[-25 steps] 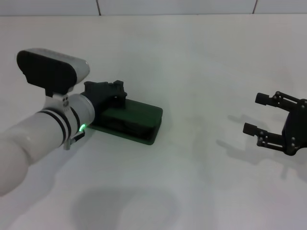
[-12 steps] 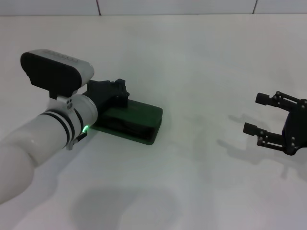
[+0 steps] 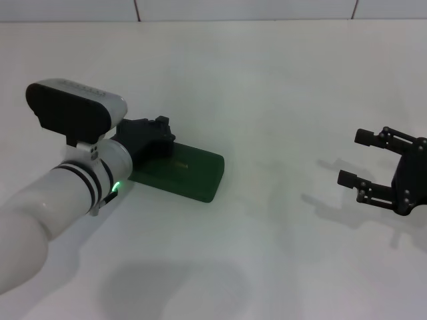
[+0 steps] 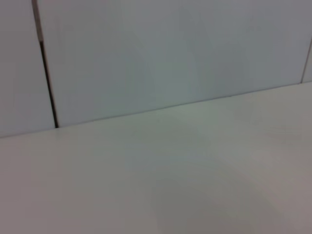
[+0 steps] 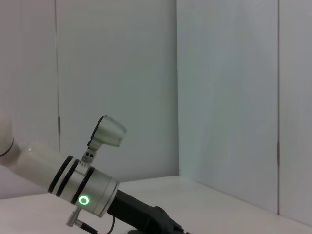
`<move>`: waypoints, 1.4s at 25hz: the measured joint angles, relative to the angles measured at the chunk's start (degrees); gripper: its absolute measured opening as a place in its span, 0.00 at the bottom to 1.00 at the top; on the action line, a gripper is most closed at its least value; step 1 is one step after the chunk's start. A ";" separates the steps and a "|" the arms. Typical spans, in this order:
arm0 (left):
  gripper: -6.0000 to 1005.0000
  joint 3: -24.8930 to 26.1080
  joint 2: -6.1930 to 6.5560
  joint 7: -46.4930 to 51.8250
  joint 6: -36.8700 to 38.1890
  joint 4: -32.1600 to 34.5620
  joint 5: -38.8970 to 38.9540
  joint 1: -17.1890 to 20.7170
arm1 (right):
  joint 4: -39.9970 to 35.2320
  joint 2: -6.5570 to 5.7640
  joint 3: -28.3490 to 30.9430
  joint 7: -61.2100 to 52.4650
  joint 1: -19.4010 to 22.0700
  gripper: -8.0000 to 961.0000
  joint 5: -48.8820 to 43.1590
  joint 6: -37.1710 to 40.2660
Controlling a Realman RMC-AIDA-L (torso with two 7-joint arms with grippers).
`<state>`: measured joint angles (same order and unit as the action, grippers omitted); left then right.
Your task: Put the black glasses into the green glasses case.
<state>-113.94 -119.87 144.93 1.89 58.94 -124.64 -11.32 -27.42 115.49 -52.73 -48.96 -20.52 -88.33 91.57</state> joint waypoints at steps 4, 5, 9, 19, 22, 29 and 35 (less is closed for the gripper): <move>0.06 -0.14 -0.04 0.26 -1.03 -0.44 0.17 0.08 | 0.00 0.00 0.00 0.00 0.06 0.78 0.00 -0.01; 0.06 -0.23 -0.04 0.39 -1.19 -0.16 0.26 0.10 | 0.00 0.00 0.00 0.00 0.09 0.78 0.00 -0.01; 0.06 -0.36 0.34 0.90 0.57 4.37 2.29 0.54 | 0.00 -0.07 0.00 0.01 0.26 0.78 0.02 0.00; 0.07 30.14 1.23 -15.89 47.96 -1.02 33.46 -8.38 | -0.01 -0.09 0.00 0.01 0.13 0.78 0.11 0.37; 0.07 42.95 1.45 -33.65 63.11 -15.57 45.63 -13.97 | 0.00 -0.09 0.00 0.01 0.12 0.78 0.11 0.37; 0.07 51.63 0.09 -63.43 65.19 -26.91 48.33 -14.92 | 0.14 -0.09 0.00 0.38 0.26 0.78 1.58 0.42; 0.11 51.43 -0.28 -86.80 69.42 -31.42 58.32 -11.27 | 1.08 -0.08 1.02 1.13 0.31 0.78 4.19 0.19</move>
<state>-62.50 -120.14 58.12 71.31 27.53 -66.31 -22.59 -26.34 115.40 -51.72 -47.83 -20.21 -84.13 91.75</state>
